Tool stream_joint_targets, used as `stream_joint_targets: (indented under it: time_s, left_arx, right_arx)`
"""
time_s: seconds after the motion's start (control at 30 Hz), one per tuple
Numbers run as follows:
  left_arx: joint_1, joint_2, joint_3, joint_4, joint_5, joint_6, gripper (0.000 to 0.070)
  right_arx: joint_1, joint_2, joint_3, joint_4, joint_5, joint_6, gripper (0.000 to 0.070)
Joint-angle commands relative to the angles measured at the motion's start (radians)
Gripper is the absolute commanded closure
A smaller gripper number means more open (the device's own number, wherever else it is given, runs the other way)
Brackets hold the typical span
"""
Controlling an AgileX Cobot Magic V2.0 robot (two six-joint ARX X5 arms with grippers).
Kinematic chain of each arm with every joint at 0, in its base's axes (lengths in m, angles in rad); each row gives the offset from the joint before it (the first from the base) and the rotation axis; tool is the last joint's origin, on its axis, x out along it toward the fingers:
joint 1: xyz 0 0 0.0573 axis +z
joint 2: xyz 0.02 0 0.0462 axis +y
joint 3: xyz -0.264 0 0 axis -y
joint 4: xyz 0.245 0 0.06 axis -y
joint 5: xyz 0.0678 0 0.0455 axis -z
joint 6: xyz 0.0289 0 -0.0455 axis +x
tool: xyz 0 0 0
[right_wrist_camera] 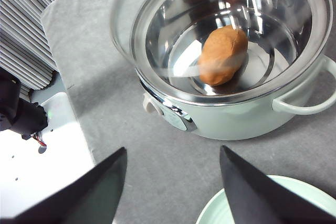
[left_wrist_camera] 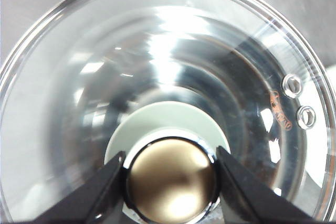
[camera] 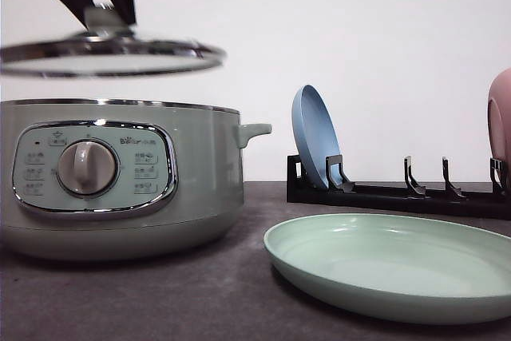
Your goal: Transfer potato from steamer to green plate
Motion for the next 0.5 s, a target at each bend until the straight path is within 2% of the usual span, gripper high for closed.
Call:
stream_joint_targets:
  time_s: [0.0,0.17,0.33,0.47]
  left_arx:
    - [0.012,-0.026,0.028,0.020,-0.023,-0.002,0.0698]
    - [0.073,-0.095,0.028,-0.007,-0.035,-0.002,0.0698]
    - [0.150,-0.149,0.028,-0.039,-0.105,0.002,0.0699]
    - [0.217,-0.175,0.028,-0.056,-0.113,0.002,0.0699]
  right_arx:
    - [0.009,0.009,0.018,0.011,0.001,-0.009,0.0350]
    - [0.009,0.009,0.018,0.011,0.001,-0.007,0.0350]
    - [0.009,0.009,0.018,0.010,0.001,-0.005,0.0350]
    - [0.009,0.009,0.018,0.010,0.001,0.000,0.0350]
